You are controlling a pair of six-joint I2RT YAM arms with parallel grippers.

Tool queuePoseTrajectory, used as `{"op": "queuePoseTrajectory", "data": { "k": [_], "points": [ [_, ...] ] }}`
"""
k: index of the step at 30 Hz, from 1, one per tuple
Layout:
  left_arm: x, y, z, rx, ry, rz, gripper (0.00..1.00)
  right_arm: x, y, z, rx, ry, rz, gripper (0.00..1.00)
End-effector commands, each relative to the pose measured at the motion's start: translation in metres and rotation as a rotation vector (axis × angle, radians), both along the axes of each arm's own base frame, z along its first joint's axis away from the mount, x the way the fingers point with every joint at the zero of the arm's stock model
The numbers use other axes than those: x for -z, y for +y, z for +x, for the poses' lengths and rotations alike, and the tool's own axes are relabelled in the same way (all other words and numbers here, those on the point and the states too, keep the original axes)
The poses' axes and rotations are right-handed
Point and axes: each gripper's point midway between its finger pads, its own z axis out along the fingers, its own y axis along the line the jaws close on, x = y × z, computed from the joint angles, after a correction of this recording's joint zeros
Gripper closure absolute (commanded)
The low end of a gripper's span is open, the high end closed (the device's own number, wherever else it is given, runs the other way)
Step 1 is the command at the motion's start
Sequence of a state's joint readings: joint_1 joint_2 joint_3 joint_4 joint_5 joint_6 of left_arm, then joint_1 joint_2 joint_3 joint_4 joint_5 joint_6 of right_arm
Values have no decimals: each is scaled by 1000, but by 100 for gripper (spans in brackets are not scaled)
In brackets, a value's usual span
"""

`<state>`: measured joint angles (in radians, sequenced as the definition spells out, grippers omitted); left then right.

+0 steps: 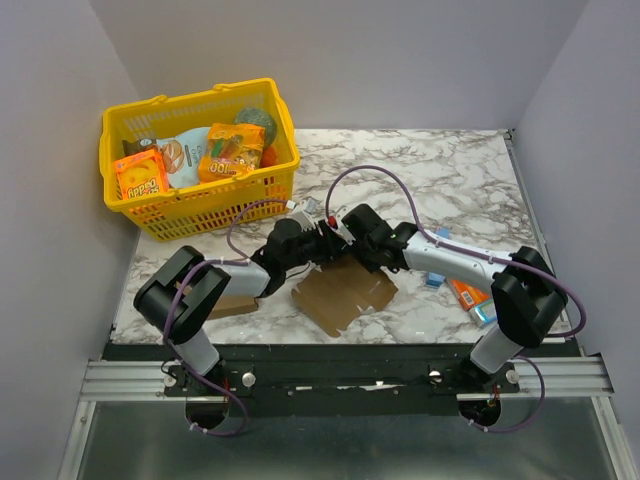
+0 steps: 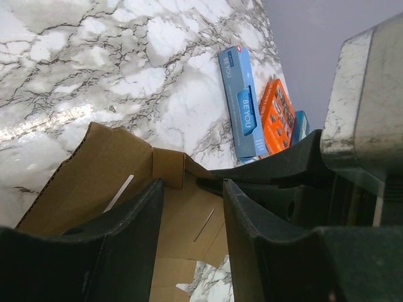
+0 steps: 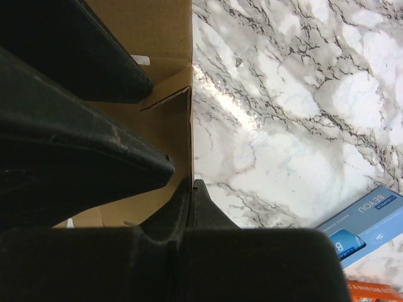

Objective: Fold the paper box

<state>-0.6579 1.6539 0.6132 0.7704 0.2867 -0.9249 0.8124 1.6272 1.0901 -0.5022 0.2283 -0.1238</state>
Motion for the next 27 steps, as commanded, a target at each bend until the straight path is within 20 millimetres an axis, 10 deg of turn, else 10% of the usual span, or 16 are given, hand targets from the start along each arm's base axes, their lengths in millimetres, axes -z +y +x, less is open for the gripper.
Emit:
{"op": "queuePoseTrajectory", "data": {
  "k": [1,15,27],
  "points": [
    [-16,3,-3,20,-38,-36,48,-8,3,9,-6,-48,-9,99],
    [-29,107,20,-148,-110,164,30,-20,1,0,-98,-98,-18,99],
    [0,105,42,-145,-21,185,29,-34,11,-10,-172,-154,-10,99]
  ]
}}
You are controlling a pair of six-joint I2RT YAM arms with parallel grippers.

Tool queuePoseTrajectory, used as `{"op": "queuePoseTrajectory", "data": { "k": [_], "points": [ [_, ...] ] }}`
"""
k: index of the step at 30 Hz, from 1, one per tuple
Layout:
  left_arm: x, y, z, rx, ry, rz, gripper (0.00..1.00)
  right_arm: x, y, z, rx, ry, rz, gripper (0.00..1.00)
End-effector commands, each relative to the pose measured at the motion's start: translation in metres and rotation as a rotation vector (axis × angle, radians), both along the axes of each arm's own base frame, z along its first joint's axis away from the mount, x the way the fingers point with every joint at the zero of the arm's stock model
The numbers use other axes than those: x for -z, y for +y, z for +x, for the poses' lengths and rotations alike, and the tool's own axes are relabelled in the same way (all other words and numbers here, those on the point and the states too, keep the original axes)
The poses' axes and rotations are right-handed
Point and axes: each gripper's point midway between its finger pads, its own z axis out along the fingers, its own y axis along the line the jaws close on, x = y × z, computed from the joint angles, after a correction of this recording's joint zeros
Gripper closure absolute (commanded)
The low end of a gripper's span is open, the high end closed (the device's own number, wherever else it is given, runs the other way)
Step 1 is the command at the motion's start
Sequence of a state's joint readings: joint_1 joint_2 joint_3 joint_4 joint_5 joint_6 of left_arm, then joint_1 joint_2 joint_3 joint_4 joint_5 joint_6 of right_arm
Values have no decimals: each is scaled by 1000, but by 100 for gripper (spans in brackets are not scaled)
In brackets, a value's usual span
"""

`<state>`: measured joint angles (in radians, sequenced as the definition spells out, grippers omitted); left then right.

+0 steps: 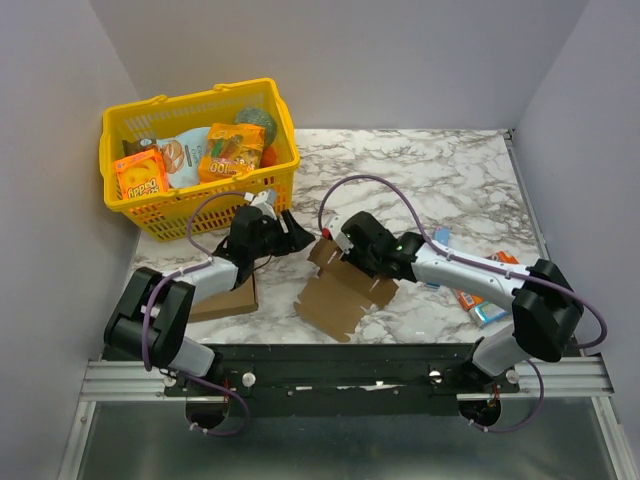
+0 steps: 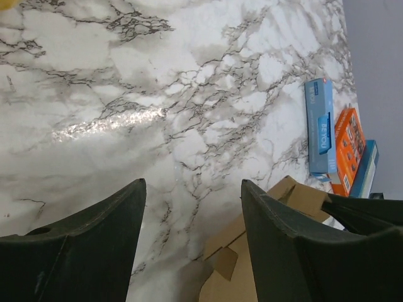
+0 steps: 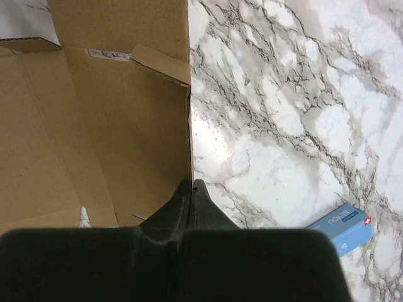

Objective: Fold the paper box

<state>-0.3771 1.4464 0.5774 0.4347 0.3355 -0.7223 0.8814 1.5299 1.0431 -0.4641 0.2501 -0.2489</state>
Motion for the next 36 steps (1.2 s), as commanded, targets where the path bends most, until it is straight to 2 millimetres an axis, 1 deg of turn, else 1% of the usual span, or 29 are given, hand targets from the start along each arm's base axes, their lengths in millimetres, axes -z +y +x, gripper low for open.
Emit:
{"op": "queuePoseTrajectory", "data": {
  "k": [1,3,5,7,9,12,13,16,18,19,21,22,23,27,31,36],
  "points": [
    [-3,-6,10,18,-23,-1,29,-11,0,1,-16,-52,5,99],
    [4,-4,12,13,-18,14,29,-12,0,0,-19,-52,8,99],
    [15,-9,11,36,-10,17,29,-11,1,0,-20,-51,7,99],
    [24,-18,10,81,-13,8,31,-9,1,0,-21,-51,1,99],
    [27,-31,1,139,-16,-6,32,-8,1,0,-25,-51,-9,99],
    [24,-41,-5,182,-42,-34,32,-4,-1,1,-27,-56,-32,99],
    [18,-45,-6,196,-69,-53,32,-4,-1,1,-25,-60,-38,99],
    [12,-49,-12,219,-104,-70,32,-1,-2,2,-27,-69,-66,99],
    [13,-49,-17,227,-110,-73,32,-1,-1,4,-28,-86,-86,99],
    [10,-51,-18,232,-131,-81,32,0,-1,6,-28,-87,-98,99],
    [13,-52,-24,242,-133,-88,32,1,0,7,-29,-95,-110,99],
    [10,-54,-26,256,-154,-102,32,0,1,8,-31,-97,-108,99],
    [11,-54,-29,262,-154,-109,32,0,3,9,-34,-99,-111,99],
    [8,-61,-36,297,-187,-149,33,-1,6,9,-43,-101,-112,99],
    [12,-69,-39,326,-193,-157,33,1,6,8,-48,-99,-115,99],
    [14,-71,-42,332,-212,-162,34,5,4,6,-53,-101,-138,99]
  ]
}}
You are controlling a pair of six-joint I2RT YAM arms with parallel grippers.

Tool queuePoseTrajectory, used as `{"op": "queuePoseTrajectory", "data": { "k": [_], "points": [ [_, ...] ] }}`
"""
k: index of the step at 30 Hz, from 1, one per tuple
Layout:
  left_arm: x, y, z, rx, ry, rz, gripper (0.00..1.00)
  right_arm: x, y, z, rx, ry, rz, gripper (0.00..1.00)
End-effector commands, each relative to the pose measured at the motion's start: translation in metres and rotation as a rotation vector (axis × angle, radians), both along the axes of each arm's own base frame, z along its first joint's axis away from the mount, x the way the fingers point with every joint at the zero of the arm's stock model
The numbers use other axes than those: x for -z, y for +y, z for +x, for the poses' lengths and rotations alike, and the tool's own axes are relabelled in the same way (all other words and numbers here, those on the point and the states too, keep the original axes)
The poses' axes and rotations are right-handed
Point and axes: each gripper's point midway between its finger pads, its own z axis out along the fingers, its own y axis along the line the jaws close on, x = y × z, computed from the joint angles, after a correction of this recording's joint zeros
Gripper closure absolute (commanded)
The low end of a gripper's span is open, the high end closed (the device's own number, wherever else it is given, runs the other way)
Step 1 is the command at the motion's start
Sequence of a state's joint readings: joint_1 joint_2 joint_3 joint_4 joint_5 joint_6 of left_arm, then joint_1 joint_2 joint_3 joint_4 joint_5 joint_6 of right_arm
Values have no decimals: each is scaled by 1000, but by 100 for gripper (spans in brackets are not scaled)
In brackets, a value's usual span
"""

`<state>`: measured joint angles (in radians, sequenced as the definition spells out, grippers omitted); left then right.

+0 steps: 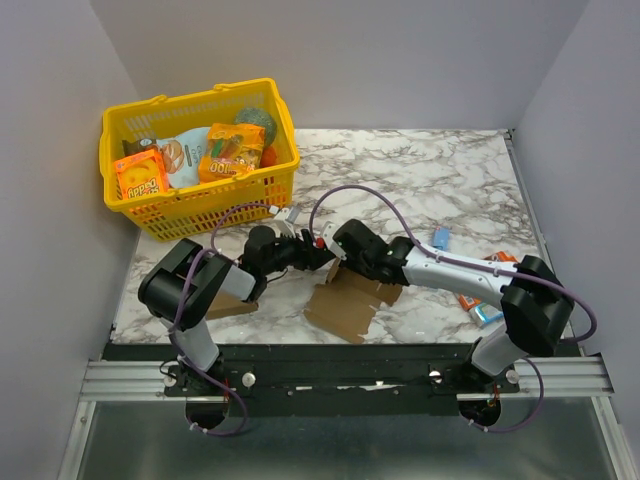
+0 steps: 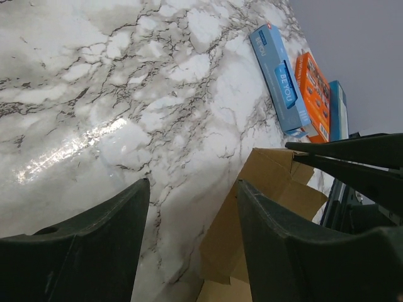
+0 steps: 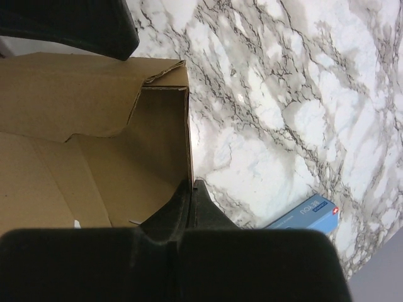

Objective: Fold the paper box

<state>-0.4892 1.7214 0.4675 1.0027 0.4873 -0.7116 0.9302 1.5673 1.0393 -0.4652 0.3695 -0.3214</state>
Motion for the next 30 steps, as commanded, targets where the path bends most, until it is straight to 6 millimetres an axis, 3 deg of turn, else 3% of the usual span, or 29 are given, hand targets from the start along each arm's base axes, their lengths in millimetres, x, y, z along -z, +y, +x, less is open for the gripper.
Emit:
{"op": "queuePoseTrajectory", "data": {
  "k": [1,8,13,30],
  "points": [
    [-12,-13,-12,76,-68,-52,34,-1,9,4,-15,-32,-4,99],
    [-10,-21,-17,121,-103,-46,34,-2,13,3,-23,-30,-3,99],
    [-19,-20,-20,129,-151,-68,34,-2,12,2,-20,-29,-2,99],
    [-17,-20,-37,184,-180,-106,36,0,12,1,-18,-22,-4,99]
  ]
}}
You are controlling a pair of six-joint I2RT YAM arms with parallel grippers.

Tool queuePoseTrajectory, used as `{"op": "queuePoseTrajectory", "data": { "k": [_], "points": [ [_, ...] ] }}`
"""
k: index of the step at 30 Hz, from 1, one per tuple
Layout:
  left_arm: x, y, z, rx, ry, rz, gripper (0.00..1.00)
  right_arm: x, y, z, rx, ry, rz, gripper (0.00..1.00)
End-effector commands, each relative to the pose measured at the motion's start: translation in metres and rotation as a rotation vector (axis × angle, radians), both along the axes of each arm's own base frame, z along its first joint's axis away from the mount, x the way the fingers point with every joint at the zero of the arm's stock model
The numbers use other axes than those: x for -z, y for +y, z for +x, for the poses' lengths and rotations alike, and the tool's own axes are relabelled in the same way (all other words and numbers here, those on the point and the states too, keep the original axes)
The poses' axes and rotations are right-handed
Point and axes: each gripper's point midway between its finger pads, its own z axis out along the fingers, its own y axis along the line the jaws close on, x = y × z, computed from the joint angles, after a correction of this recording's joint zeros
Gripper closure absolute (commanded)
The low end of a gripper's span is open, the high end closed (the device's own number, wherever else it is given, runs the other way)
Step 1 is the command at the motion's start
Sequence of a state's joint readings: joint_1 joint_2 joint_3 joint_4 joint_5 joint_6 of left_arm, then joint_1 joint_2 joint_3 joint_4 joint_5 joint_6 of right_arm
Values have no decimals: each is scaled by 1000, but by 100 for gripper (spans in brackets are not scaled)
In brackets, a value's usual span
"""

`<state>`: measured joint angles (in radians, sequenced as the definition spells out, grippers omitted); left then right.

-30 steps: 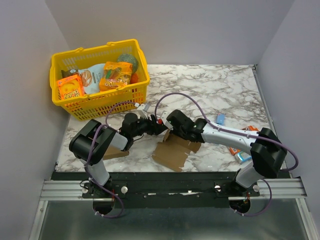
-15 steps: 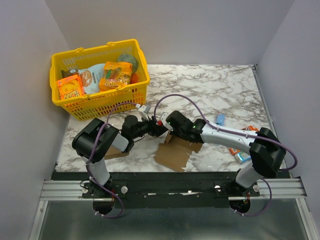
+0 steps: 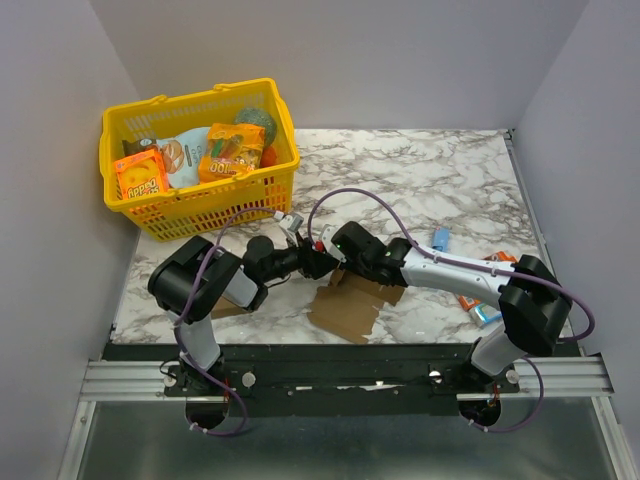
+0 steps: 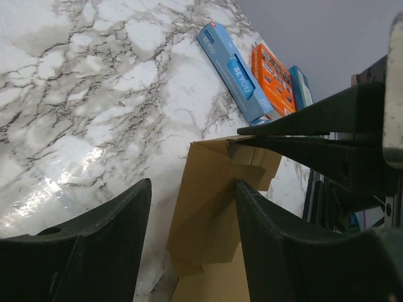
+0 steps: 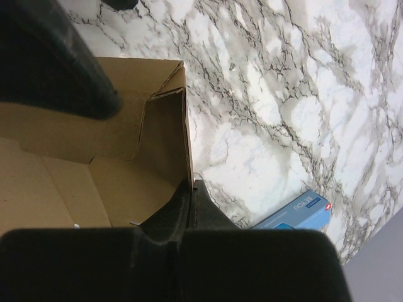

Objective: Fold the paper box

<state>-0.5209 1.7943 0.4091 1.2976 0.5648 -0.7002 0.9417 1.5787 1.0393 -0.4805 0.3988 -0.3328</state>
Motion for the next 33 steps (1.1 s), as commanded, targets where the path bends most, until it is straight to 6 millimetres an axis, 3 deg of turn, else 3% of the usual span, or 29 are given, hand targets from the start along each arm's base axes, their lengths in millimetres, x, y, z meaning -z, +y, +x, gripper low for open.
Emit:
{"op": "queuePoseTrajectory", "data": {
  "k": [1,19,33],
  "points": [
    [-3,-6,-18,76,-41,-22,36,-3,15,3,-14,-16,36,99],
    [16,-13,-4,17,-90,130,41,-4,19,4,-19,-15,42,99],
    [25,-16,-3,-64,-209,332,68,-3,20,3,-13,-15,49,99]
  ]
}}
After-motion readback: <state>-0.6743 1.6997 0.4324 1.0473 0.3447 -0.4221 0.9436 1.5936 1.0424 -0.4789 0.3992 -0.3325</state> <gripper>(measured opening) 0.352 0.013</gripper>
